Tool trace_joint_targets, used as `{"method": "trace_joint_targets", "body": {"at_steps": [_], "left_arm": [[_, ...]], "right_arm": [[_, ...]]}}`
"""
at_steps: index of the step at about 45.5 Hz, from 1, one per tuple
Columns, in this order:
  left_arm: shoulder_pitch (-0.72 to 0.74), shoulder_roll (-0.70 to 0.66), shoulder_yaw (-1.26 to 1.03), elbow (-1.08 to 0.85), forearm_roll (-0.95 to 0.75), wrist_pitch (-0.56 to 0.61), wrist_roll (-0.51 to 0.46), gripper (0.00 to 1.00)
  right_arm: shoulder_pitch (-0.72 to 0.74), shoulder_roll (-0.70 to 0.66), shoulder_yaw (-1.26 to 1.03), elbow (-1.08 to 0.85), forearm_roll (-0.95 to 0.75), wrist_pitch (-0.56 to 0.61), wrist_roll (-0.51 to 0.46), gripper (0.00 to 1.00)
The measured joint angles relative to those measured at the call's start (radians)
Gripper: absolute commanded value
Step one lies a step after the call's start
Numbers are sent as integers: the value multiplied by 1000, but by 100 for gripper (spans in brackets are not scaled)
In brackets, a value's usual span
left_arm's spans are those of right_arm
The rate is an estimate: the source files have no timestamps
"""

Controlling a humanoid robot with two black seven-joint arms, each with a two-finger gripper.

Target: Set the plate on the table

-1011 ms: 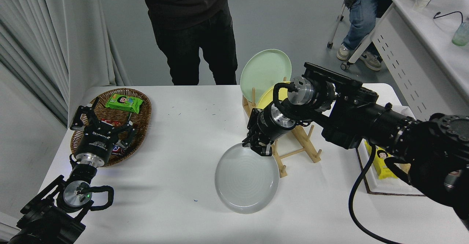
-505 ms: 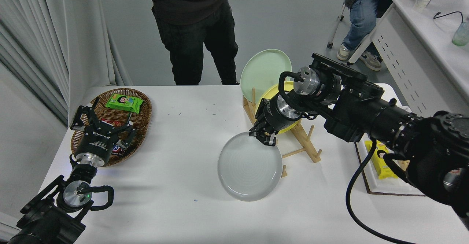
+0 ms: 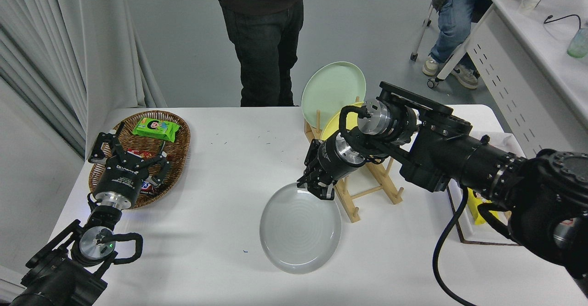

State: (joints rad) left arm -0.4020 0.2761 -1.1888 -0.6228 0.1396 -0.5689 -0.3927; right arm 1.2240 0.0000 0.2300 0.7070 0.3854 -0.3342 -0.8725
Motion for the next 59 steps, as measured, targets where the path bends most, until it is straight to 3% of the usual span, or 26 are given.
{"method": "trace_joint_targets", "body": {"at_steps": [34, 59], "left_arm": [[0, 0, 0, 0, 0, 0, 0, 98], [0, 0, 0, 0, 0, 0, 0, 98]], "right_arm": [[-90, 0, -12, 75, -31, -10, 0, 0], [-103, 0, 10, 84, -10, -212, 0, 0]]}}
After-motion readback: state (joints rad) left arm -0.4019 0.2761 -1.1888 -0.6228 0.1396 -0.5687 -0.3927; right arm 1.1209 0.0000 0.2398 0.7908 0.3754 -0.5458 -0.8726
